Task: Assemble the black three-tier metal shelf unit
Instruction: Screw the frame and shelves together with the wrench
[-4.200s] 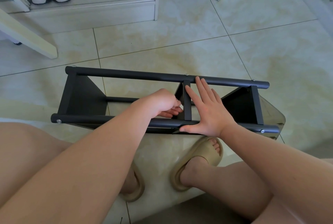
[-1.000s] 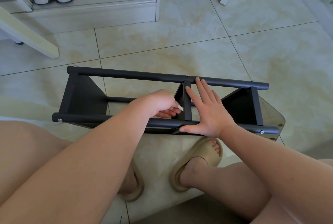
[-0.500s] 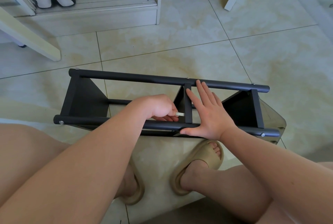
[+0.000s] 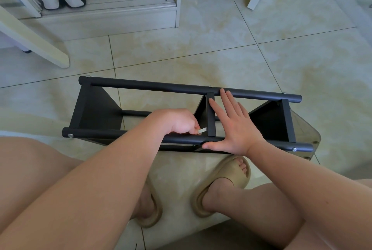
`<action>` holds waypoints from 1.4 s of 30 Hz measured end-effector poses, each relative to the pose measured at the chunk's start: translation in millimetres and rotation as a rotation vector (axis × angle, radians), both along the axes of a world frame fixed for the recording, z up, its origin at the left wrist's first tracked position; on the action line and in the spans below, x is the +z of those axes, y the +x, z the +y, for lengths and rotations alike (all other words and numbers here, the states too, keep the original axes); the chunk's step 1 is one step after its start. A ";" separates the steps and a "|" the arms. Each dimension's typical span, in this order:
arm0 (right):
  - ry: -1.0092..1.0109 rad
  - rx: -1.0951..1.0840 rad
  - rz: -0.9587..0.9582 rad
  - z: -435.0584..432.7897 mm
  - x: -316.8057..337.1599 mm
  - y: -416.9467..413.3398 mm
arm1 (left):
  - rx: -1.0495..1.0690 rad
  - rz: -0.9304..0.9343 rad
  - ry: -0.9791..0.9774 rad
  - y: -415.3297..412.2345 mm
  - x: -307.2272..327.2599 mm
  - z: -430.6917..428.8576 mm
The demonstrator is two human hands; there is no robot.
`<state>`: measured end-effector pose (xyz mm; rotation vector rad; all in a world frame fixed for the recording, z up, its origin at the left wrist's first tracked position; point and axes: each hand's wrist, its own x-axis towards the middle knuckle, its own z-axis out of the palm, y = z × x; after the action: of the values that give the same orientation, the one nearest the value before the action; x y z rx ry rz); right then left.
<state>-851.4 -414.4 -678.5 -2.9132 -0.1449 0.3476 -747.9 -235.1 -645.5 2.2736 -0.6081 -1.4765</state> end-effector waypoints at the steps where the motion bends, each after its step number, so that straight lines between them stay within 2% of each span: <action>1: 0.002 0.000 -0.001 0.0 -0.1 -0.1 | 0.016 0.003 0.002 0.1 -0.4 0.4; 9: -0.008 -0.004 0.013 0.0 1.0 0.8 | 0.168 -0.002 -0.040 15.1 -8.7 10.6; 15: -0.005 0.003 0.012 -0.9 0.5 1.4 | 0.200 -0.053 -0.047 9.3 -3.6 -0.6; 22: 0.005 0.002 0.006 -1.2 0.8 1.5 | 0.658 0.257 -0.196 -2.8 -12.8 -10.2; 24: 0.008 0.001 0.000 -1.3 0.1 1.4 | 0.729 0.275 -0.214 -5.2 -14.5 -12.9; 31: 0.010 0.000 -0.002 -0.9 -0.3 1.4 | 0.643 0.100 -0.177 -4.7 -21.5 -13.2; 38: 0.010 -0.002 0.000 -1.4 0.0 1.8 | 0.856 0.177 -0.214 -2.0 -17.4 -19.3; 42: 0.018 -0.001 -0.005 -1.4 -0.3 1.4 | 0.851 0.213 -0.187 -3.1 -14.7 -20.8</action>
<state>-850.0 -415.7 -678.9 -2.8967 -0.1459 0.3375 -751.1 -255.9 -660.2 1.8206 0.2658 -1.1259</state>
